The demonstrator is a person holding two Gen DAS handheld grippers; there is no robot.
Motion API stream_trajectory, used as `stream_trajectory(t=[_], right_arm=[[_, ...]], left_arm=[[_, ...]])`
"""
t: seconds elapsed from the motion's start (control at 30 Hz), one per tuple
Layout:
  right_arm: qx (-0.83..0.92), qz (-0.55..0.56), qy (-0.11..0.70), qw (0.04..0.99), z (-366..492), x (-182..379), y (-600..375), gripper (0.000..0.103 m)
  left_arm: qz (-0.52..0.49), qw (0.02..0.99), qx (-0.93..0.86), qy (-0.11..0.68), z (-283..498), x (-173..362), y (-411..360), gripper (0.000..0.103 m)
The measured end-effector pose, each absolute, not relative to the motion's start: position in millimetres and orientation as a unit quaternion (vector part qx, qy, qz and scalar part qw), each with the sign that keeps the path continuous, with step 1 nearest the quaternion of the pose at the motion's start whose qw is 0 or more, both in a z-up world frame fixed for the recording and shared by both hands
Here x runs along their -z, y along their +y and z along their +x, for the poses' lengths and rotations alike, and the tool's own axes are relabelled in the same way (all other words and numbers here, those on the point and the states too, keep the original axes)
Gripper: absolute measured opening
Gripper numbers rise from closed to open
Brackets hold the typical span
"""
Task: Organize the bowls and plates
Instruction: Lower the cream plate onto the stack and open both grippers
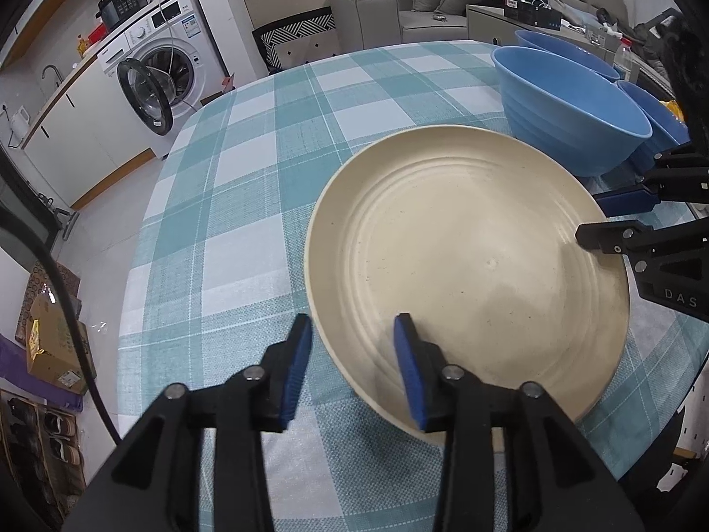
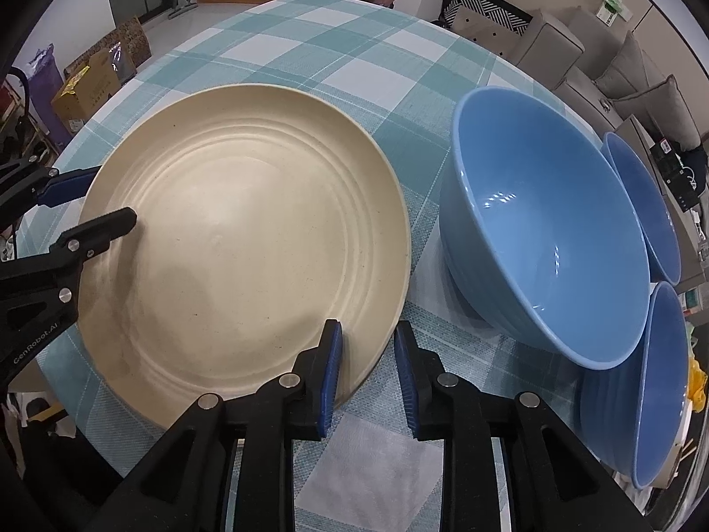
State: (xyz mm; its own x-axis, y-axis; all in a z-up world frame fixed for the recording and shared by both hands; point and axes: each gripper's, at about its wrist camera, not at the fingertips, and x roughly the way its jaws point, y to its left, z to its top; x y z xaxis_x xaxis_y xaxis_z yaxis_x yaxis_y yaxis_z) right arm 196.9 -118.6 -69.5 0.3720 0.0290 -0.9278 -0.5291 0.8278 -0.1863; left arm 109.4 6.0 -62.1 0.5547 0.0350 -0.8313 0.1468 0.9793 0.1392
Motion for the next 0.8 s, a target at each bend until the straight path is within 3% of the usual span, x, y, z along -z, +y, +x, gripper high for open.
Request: stream_trajectory(t=[0.17, 0.23, 0.33, 0.4, 0.43, 0.47, 0.67, 0.8], right_arm=[[-0.192, -0.218, 0.525, 0.8, 195.5, 60.5, -120.5, 0.049], [-0.197, -0.214, 0.522, 0.802, 194.7, 56.0, -120.3, 0.053], [-0.213, -0.203, 0.515, 0.805, 193.0, 47.4, -119.1, 0.07], [-0.222, -0.194, 0.509, 0.808, 191.8, 40.5, -117.3, 0.074], [-0.228, -0.188, 0.505, 0.811, 190.9, 36.5, -117.1, 0.076], [-0.234, -0.181, 0.502, 0.813, 190.1, 32.1, -117.3, 0.078], [-0.249, -0.132, 0.485, 0.828, 190.5, 6.5, -127.2, 0.101], [-0.248, -0.109, 0.473, 0.839, 191.5, -9.3, -138.7, 0.102]], left_arm=[[0.075, 0.882, 0.039, 0.464, 108.4, 56.9, 11.0, 0.051], [0.064, 0.884, 0.044, 0.462, 107.5, 53.1, 13.8, 0.054], [0.049, 0.887, 0.048, 0.457, 107.6, 46.0, 18.2, 0.056], [0.037, 0.89, 0.05, 0.453, 108.3, 41.0, 21.1, 0.068], [0.03, 0.892, 0.05, 0.448, 108.1, 37.5, 22.5, 0.086], [0.024, 0.896, 0.05, 0.44, 107.7, 33.8, 23.7, 0.096], [-0.016, 0.906, 0.075, 0.416, 110.0, 9.3, 27.5, 0.103], [-0.023, 0.912, 0.078, 0.403, 114.2, -6.6, 23.6, 0.103]])
